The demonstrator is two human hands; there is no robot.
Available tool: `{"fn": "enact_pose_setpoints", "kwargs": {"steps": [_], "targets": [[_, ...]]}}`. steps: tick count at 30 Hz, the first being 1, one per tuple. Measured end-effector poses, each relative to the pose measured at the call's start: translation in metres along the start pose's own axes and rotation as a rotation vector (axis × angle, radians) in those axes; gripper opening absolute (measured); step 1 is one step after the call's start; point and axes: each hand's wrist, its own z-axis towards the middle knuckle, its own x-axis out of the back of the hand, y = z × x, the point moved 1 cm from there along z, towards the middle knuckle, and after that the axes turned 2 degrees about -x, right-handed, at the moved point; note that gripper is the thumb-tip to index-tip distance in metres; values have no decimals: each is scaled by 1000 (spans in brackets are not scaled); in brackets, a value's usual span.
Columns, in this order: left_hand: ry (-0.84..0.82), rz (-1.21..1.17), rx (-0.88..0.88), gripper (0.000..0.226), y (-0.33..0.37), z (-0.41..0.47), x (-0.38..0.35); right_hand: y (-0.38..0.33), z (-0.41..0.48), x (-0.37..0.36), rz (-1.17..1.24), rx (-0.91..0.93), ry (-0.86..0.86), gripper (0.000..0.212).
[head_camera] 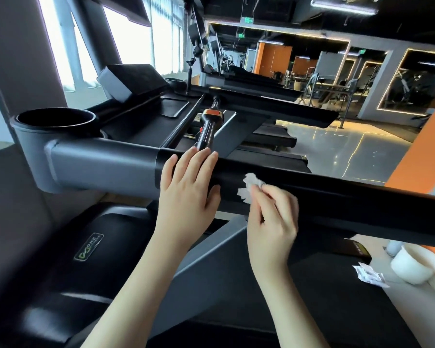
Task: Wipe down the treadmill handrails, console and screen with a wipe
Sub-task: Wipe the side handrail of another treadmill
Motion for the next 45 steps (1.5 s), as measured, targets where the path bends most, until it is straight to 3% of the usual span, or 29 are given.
{"fn": "enact_pose_setpoints", "kwargs": {"steps": [4, 7, 11, 14, 20, 24, 29, 34, 40, 45], "targets": [[-7, -14, 15, 54, 1, 0, 0, 2, 6, 2, 26, 68, -61, 15], [-9, -25, 32, 54, 2, 0, 0, -1, 46, -6, 21, -14, -94, 20], [1, -46, 58, 55, 4, -1, 0, -6, 81, -20, 36, -128, -419, 26], [2, -51, 57, 55, 4, 0, 0, -2, 88, -11, 5, -116, -560, 25], [-13, -45, 48, 54, 3, -2, 0, -7, 113, -28, -101, -304, -861, 24], [-36, -59, 9, 53, -1, 0, 2, -11, 102, -20, 22, -282, -765, 25], [-31, -84, 15, 51, -15, 8, 12, -7, 112, -34, -87, -366, -853, 25], [-21, -50, 18, 50, -22, 6, 9, -16, 90, -21, 106, -216, -622, 23], [15, -56, 12, 49, -21, 6, 7, -3, 90, -27, -68, -225, -511, 24], [35, -53, 13, 49, -21, 5, 5, -9, 57, -10, 53, 39, -331, 18]]}}
